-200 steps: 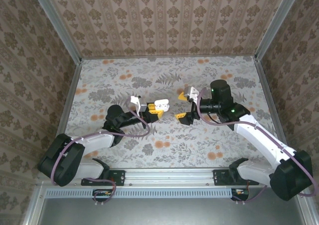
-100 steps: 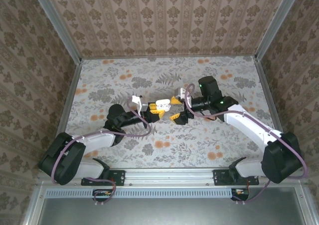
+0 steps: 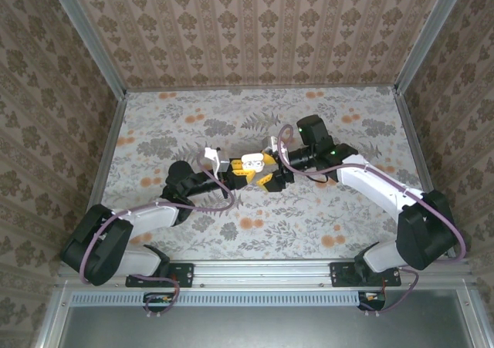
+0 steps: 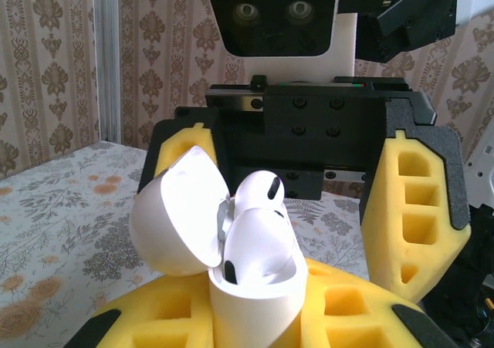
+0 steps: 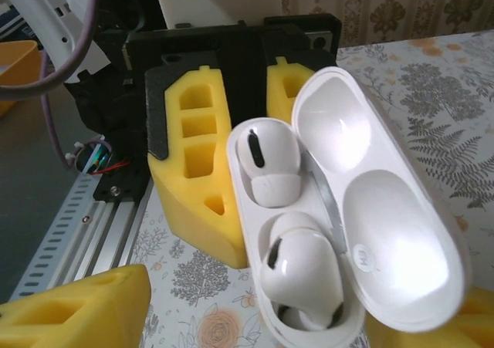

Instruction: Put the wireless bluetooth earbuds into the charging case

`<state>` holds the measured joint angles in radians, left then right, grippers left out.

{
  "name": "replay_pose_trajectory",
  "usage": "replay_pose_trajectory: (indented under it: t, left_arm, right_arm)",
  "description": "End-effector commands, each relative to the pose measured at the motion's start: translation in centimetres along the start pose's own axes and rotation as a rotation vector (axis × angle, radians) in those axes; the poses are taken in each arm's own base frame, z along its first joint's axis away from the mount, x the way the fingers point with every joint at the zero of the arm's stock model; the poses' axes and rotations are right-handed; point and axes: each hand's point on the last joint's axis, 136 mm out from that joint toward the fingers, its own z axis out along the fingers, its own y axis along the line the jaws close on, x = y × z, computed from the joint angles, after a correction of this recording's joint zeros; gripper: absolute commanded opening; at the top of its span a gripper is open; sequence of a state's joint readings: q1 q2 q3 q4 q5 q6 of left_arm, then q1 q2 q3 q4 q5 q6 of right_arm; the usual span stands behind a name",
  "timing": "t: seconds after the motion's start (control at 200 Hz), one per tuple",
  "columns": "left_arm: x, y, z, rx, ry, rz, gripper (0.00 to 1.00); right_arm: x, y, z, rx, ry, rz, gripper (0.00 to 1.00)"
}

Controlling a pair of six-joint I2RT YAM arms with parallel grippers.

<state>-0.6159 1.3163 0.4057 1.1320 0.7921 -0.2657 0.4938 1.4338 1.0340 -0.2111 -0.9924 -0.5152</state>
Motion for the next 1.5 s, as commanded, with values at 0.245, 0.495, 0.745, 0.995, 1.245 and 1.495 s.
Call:
replay_pose_trajectory:
  t: [0.245, 0.495, 0.745, 0.995, 1.245, 1.495]
  left_arm:
    - [-1.2, -0.3, 0.5, 0.022, -0.034, 0.041, 0.12]
    - [-1.1, -0.3, 0.6, 0.025, -0.033, 0.033, 0.12]
    - [-1.3, -0.5, 0.7, 0.036, -0.035, 0.032, 0.12]
    - [-1.3, -0.7, 0.8, 0.054, -0.035, 0.024, 0.12]
    - [-1.4, -0.9, 0.9, 0.065, -0.035, 0.027, 0.12]
    - [-1.5, -0.9, 0.9, 0.069, -0.037, 0.033, 0.12]
  right_arm:
    - [-2.1, 1.2, -0.3, -0.055, -0.054, -0.097, 0.65]
    - [-2.1, 0.6, -0.6, -0.002, -0.049, -0.13, 0.65]
    - [-2.6, 0.0, -0.7, 0.027, -0.06, -0.146, 0.68]
    - [-3.1, -0.2, -0.8, 0.029, -0.078, -0.164, 0.68]
    - [-3.6, -0.6, -0.9, 0.017, -0.105, -0.153, 0.68]
    - [-3.6, -0.6, -0.8, -0.013, -0.11, -0.134, 0.68]
